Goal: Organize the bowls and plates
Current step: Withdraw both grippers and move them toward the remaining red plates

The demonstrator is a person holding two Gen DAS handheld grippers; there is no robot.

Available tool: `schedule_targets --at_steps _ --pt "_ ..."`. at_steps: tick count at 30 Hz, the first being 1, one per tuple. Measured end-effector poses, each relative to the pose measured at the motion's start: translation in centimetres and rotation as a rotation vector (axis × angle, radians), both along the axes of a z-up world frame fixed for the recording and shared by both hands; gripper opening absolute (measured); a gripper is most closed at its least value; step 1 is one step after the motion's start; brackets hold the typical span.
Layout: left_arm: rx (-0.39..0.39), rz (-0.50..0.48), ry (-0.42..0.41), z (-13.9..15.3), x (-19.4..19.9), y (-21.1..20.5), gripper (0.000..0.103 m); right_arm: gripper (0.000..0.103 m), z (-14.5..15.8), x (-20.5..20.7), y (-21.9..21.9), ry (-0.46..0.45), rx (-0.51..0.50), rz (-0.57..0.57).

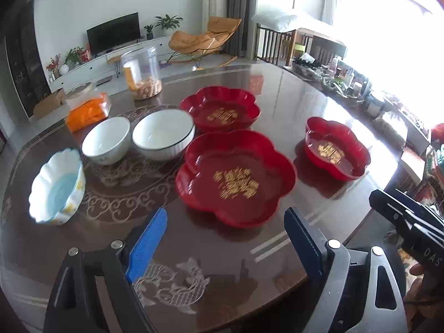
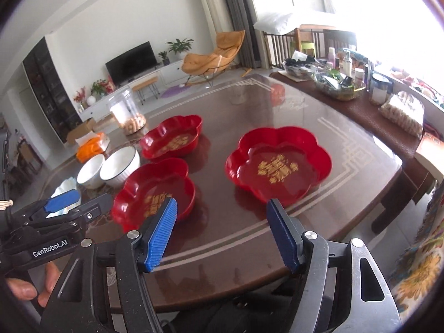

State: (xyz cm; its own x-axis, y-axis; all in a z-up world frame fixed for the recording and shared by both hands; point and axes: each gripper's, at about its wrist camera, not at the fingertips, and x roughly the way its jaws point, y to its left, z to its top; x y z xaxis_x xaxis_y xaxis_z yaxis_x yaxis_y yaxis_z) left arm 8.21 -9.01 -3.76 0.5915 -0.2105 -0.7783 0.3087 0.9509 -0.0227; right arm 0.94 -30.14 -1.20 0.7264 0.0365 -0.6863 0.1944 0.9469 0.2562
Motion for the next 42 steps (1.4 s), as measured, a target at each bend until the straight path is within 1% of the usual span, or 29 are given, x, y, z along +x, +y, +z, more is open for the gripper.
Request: schedule_targets --at_steps 3,4,6,8,10,12,14,16,18,20,22,24,27,29,33,35,37,40,42 --pt "0.061 0.047 -0.030 -0.8 -2.2 3.1 0.086 0.071 -1.6 -0.9 1.2 0.069 0.036 -0.017" --pt "0.071 0.062 -0.032 -0.9 -2.7 3.9 0.086 0.071 -1.9 -1.1 1.5 0.088 0.045 -0.017" --pt "0.042 0.085 -0.024 -0.7 -3.6 5.6 0.086 0.071 -2.2 -1.3 1.9 0.106 0.050 -0.020" --pt "-0.018 0.104 -0.024 -0.5 -4.3 7.0 0.086 0.071 -2.1 -1.6 2.2 0.099 0.045 -0.016" --pt "-0.072 0.120 -0.032 -0.3 -4.9 7.9 0.086 0.071 -1.7 -1.8 2.7 0.093 0.015 -0.027" --pt "-0.098 0.129 -0.025 -0.4 -5.1 7.9 0.086 0.071 -1.3 -1.9 3.3 0.104 -0.018 -0.046" --pt "-0.101 0.127 -0.001 -0.5 -5.1 7.6 0.086 0.071 -1.1 -2.0 4.1 0.115 -0.036 -0.047" --pt "-0.063 0.123 0.008 -0.7 -5.2 6.9 0.086 0.071 -0.8 -2.4 4.9 0.086 -0.051 -0.011" --pt "-0.007 0.104 0.000 -0.8 -5.2 5.8 0.086 0.071 -0.3 -3.0 5.6 0.045 -0.101 0.006" --pt "0.022 0.082 -0.015 -0.8 -5.4 5.2 0.086 0.071 0.2 -3.6 6.2 0.001 -0.148 0.017" --pt "0.015 0.073 -0.015 -0.7 -5.5 5.2 0.086 0.071 0.7 -4.1 6.6 -0.041 -0.176 0.022" --pt "-0.013 0.072 -0.003 -0.7 -5.6 5.5 0.086 0.071 1.2 -4.6 6.7 -0.092 -0.189 0.016" --pt "-0.029 0.090 -0.016 -0.4 -5.9 6.3 0.086 0.071 1.9 -5.7 6.3 -0.206 -0.161 0.007" --pt "-0.038 0.104 -0.026 -0.2 -6.0 6.7 0.086 0.071 2.2 -5.9 6.3 -0.247 -0.159 0.010" --pt "-0.041 0.134 -0.035 -0.5 -6.1 7.5 0.086 0.071 2.4 -5.7 6.9 -0.268 -0.141 0.050" --pt "-0.026 0.136 -0.040 -0.9 -6.1 7.5 0.086 0.071 2.3 -5.8 7.2 -0.281 -0.136 0.071" --pt "-0.012 0.129 -0.024 -1.5 -6.1 7.3 0.086 0.071 2.1 -5.8 7.6 -0.288 -0.129 0.110" --pt "-0.044 0.110 0.016 -2.3 -6.0 7.2 0.086 0.071 1.3 -5.3 8.2 -0.259 -0.109 0.164" --pt "-0.051 0.118 0.009 -2.5 -6.1 7.1 0.086 0.071 0.7 -5.0 8.4 -0.233 -0.084 0.179"
